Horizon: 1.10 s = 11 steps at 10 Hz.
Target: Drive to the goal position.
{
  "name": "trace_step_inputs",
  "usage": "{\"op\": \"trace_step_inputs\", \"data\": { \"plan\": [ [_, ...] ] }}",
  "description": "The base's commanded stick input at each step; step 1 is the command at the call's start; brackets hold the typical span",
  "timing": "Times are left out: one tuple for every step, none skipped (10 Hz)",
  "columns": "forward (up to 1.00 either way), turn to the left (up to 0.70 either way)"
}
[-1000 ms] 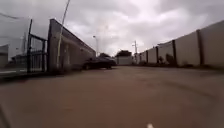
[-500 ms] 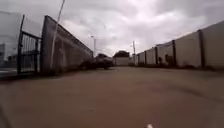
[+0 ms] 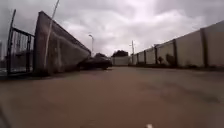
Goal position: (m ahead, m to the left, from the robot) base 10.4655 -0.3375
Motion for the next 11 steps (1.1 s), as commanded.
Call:
{"op": "trace_step_inputs", "data": {
  "plan": [
    [1.00,0.00],
    [1.00,0.00],
    [1.00,0.00],
    [1.00,0.00],
    [1.00,0.00],
    [1.00,-0.02],
    [1.00,-0.20],
    [1.00,-0.27],
    [1.00,-0.10],
    [1.00,-0.09],
    [1.00,-0.30]
  ]
}}
